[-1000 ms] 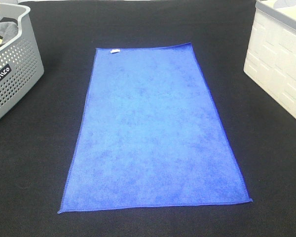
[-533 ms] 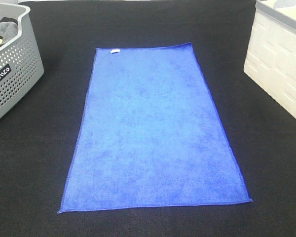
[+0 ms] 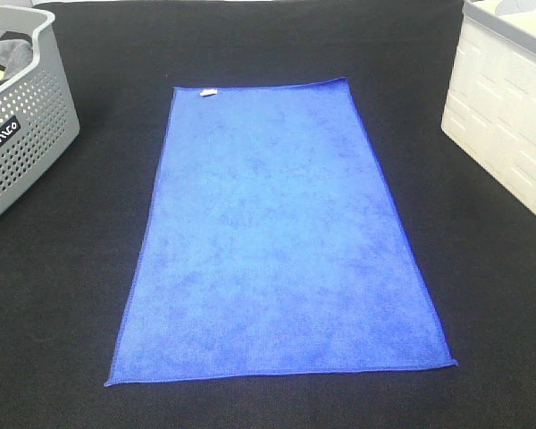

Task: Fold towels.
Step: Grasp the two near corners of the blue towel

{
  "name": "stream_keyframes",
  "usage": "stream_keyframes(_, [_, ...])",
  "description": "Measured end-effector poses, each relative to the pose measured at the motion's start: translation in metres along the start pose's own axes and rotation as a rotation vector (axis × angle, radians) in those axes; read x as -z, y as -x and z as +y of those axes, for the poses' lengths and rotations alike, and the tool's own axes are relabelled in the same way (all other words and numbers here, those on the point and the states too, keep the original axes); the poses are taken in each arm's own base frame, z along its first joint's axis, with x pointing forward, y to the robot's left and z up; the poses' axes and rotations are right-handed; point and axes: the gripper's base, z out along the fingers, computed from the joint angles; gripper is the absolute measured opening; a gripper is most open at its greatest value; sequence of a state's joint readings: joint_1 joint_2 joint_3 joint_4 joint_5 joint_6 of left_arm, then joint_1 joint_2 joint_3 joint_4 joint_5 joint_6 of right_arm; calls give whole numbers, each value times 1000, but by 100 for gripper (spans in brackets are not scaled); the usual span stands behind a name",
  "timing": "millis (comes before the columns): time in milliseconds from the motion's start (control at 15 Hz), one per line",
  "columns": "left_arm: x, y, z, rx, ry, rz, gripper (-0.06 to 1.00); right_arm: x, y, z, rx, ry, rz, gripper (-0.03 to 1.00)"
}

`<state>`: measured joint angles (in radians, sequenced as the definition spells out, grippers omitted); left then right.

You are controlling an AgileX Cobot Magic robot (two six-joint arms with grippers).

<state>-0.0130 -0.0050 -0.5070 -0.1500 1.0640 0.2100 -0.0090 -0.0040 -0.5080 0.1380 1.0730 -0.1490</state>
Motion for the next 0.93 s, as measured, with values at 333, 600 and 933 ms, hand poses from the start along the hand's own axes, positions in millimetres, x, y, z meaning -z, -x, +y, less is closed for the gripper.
stream_keyframes(333, [0,0,0,0,0,0,69,0,0,0,0,0,0,85])
stream_keyframes(600, [0,0,0,0,0,0,69,0,0,0,0,0,0,85])
stream_keyframes(933, [0,0,0,0,0,0,69,0,0,0,0,0,0,85])
